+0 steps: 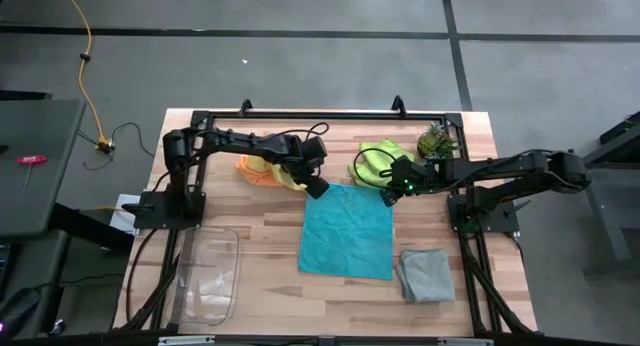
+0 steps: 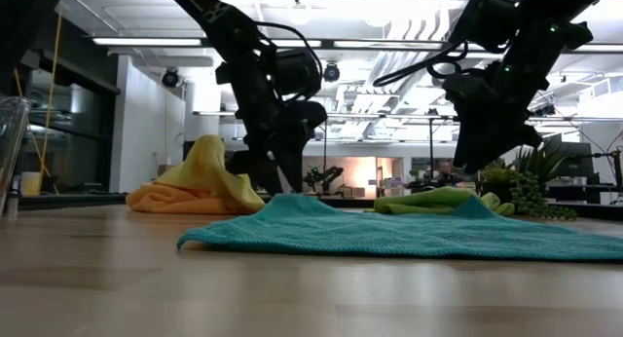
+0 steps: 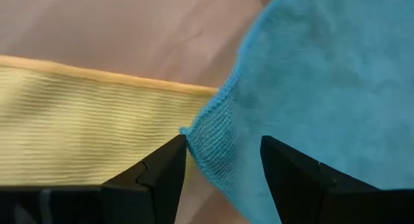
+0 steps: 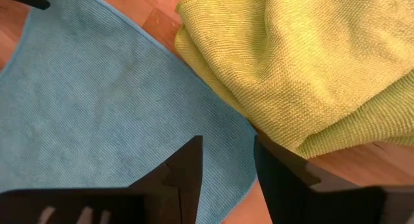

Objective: Fold microfiber towels
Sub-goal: Fold the blue microfiber cloth

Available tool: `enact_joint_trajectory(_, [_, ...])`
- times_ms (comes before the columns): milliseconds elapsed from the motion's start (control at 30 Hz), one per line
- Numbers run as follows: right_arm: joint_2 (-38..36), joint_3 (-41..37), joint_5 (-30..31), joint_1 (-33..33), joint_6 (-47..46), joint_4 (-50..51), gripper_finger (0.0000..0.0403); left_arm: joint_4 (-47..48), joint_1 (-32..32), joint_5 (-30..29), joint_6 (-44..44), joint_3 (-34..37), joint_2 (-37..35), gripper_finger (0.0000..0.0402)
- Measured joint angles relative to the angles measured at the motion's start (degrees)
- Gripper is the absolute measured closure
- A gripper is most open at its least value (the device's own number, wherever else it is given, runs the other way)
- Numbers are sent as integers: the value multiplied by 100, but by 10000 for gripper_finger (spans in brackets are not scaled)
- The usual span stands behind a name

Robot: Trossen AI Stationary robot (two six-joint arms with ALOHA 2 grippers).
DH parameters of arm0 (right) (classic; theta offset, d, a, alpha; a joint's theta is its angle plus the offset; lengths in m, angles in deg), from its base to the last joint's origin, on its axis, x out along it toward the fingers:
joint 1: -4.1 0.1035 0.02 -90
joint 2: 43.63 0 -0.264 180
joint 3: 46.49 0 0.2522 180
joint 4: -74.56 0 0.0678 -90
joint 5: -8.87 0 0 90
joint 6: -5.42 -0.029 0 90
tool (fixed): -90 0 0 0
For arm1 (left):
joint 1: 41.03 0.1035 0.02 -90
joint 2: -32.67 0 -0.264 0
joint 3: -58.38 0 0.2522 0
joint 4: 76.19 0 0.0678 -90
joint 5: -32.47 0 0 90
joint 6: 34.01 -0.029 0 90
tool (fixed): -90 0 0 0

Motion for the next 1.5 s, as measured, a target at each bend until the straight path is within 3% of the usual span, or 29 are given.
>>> enact_joint_trajectory(167, [1,0,2,0,20,1,272,-57,-10,422,3,0,-1,214])
enact_joint_trajectory(500, [1,0,-14,-2,-30,-13,272,-222,-42,347,-139,0,-216,214])
enact_joint_trajectory(733, [65,-139,55,-2,-1290,726,272,-521,-28,271,-139,0,-404,214])
enact_joint_trajectory(1000, [126,-872,-149,-2,-1552,-766,272,-560,-39,272,-244,0,-404,214])
enact_joint_trajectory(1200, [126,-870,305,-7,-1270,-887,272,-560,-39,272,-247,0,-402,214])
enact_joint_trajectory(1500, [540,-866,-63,-81,-857,-1329,272,-638,-31,272,-247,0,-400,214])
